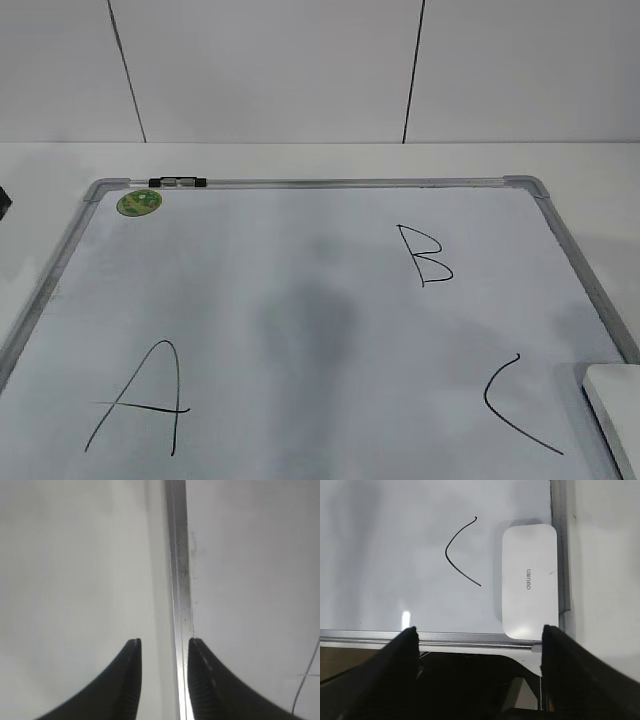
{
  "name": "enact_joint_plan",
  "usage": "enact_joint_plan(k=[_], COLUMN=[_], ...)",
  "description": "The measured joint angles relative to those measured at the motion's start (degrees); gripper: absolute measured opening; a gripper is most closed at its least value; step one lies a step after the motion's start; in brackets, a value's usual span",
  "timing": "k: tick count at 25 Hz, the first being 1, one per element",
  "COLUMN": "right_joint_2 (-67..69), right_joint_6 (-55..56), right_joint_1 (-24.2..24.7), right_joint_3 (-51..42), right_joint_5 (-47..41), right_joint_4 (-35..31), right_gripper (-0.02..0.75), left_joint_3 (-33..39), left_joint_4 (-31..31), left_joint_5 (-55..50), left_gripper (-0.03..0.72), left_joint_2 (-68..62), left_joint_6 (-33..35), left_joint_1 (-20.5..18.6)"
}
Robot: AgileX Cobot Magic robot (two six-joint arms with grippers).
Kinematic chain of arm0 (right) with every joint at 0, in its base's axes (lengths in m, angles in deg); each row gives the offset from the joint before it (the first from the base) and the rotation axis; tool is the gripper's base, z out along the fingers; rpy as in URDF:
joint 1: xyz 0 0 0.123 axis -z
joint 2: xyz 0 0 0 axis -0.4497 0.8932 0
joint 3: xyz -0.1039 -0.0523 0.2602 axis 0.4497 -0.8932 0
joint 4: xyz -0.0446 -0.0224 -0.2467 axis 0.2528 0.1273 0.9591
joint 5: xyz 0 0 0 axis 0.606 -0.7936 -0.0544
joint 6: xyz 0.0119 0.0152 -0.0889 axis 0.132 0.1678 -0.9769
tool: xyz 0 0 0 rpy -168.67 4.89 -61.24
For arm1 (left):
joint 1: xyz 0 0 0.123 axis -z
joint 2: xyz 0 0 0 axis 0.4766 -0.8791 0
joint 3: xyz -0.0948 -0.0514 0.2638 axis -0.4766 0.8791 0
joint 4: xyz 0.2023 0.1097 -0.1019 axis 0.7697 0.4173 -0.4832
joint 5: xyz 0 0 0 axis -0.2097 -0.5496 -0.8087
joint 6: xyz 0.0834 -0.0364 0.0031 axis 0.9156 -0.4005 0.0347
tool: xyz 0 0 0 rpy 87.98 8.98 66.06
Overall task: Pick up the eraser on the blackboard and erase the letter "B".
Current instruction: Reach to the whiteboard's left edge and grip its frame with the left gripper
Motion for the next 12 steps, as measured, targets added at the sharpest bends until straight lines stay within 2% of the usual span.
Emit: enact_joint_plan(k=[12], right_joint_2=[0.0], right_joint_6=[0.0], right_joint_1=[0.0], right_joint_3=[0.0], right_joint_5=[0.0], right_joint_4=[-0.1], right_gripper=[0.585], left_joint_3=[-0.3], left_joint_4=[-1.9], left_joint_5=[6.1], left_gripper=[0.237], left_joint_2=[-8.6], left_joint_6=[2.3], left_joint_1=[0.0])
